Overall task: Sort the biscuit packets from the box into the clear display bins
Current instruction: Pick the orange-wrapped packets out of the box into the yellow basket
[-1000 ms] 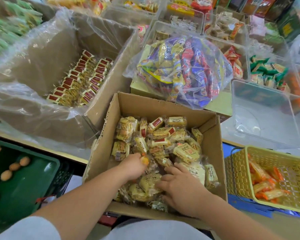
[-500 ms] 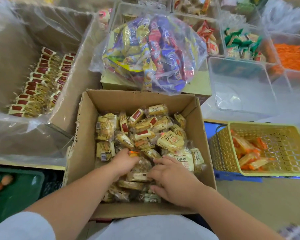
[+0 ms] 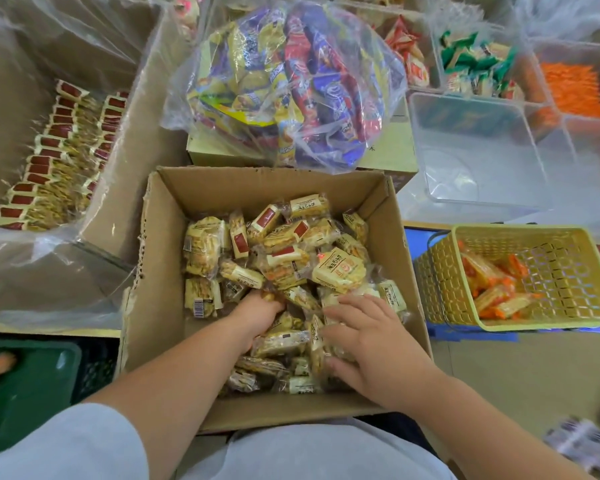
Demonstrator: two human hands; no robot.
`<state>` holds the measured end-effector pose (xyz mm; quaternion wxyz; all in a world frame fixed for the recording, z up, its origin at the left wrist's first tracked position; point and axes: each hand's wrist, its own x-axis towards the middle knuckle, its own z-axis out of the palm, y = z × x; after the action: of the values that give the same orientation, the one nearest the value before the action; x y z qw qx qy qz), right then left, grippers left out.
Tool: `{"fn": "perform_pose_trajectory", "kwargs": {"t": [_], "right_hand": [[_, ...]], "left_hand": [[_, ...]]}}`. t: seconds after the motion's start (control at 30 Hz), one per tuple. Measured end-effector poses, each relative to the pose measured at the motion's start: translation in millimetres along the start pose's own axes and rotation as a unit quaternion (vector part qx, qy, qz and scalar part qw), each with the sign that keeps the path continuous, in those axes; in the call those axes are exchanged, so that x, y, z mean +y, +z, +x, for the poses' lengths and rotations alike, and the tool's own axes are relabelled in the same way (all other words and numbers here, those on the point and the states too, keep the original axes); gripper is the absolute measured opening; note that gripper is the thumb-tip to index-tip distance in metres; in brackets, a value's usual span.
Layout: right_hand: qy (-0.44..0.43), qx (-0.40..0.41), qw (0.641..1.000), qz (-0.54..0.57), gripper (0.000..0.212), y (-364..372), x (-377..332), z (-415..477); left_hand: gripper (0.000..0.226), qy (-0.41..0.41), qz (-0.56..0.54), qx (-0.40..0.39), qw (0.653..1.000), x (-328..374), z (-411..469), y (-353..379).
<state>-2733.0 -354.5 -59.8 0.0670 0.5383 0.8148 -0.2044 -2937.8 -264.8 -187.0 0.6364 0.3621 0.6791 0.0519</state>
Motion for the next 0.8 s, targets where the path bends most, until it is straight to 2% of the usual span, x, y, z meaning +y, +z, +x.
{"fn": "perform_pose_trajectory", "kwargs": {"t": [0.1,0.3,0.47,0.57,0.8], "right_hand": [[0.066,0.005,0.998,-0.018,0.051,0.5,3.6,-8.4],[0.150,0.058,0.987,0.009,0.061,10.7,3.1,-18.5],[0.186,0.057,0.981,0.015,0.078,11.6,2.2,-16.6],[0.221,0.040,0.973,0.046,0.087,7.1,5.6,-14.5],[0.209,-0.002,0.978,0.015,0.093,-2.9,5.6,-7.2]], "left_hand": [[0.029,-0.034,-0.012,0.003,0.999,3.3,4.9,1.6],[0.022,-0.026,0.055,-0.015,0.998,7.1,11.9,-1.9],[0.032,-0.002,0.093,-0.011,0.996,7.4,11.5,-0.7],[0.025,-0.021,0.112,-0.028,0.993,12.0,11.6,-2.6],[0.020,-0.033,0.168,-0.032,0.985,21.1,5.7,-3.4]]}}
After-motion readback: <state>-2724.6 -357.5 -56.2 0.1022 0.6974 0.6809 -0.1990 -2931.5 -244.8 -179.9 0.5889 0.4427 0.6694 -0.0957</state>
